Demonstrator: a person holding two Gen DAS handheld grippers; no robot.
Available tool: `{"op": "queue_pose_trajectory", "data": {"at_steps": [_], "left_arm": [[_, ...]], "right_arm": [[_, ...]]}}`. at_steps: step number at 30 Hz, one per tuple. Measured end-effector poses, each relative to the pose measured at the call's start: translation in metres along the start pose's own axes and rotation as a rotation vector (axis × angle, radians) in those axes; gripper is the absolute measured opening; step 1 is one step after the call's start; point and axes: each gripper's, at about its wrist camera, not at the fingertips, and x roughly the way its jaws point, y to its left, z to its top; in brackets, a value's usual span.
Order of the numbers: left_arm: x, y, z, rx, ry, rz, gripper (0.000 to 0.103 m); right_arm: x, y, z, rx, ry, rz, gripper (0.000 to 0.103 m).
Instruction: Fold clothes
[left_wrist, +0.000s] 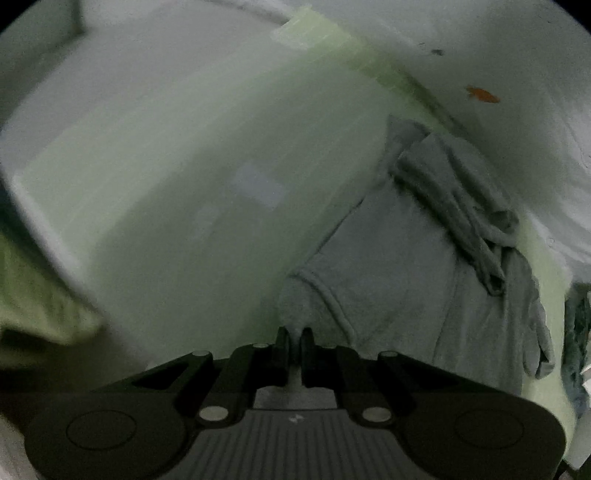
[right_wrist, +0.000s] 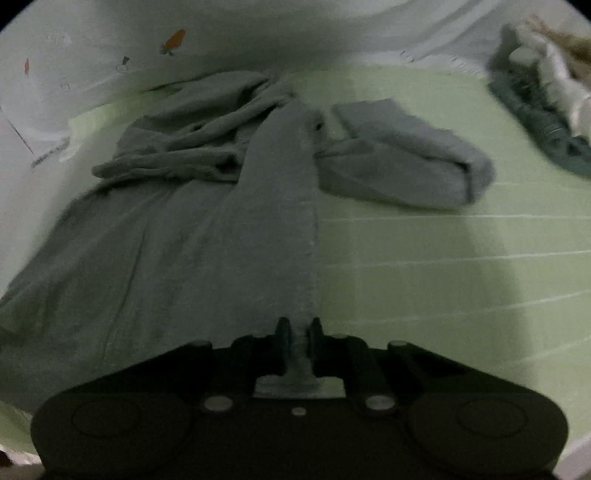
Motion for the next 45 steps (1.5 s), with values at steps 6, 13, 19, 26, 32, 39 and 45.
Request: {"op": "queue_pose_trajectory", "data": {"at_steps": [6, 13, 19, 26, 32, 39, 45], "left_arm": [[0.012, -0.007, -0.018, 0.012, 0.058, 0.119, 0.013], [-0.011, -0.045, -0.020, 0.144, -0.082, 0.097, 0.056], [-0.006, -0.085, -0.008, 0.274, -0.129, 0.097, 0.059], [0.017, -0.126, 0.029, 0.462, -0.198, 0.129, 0.059], [0.049, -0.142, 0.077, 0.505, -0.190, 0.062, 0.029], [0.099, -0.161, 0.130, 0.539, -0.149, 0.005, 0.019], [0.137, -0.164, 0.156, 0.539, -0.051, -0.047, 0.029]], "right_arm": [[-0.007, -0.011, -0.005, 0.000, -0.001, -0.021, 0.021], [-0.013, -0.025, -0.004, 0.010, -0.042, -0.032, 0.081], [-0.017, -0.028, -0.004, 0.002, -0.085, -0.032, 0.103], [-0.002, -0.019, 0.009, 0.009, -0.072, -0.041, 0.103], [0.019, -0.003, 0.022, 0.018, -0.043, -0.088, 0.103], [0.041, 0.020, 0.028, 0.002, -0.001, -0.180, 0.103], [0.046, 0.032, 0.036, 0.067, -0.002, -0.227, 0.103]]}}
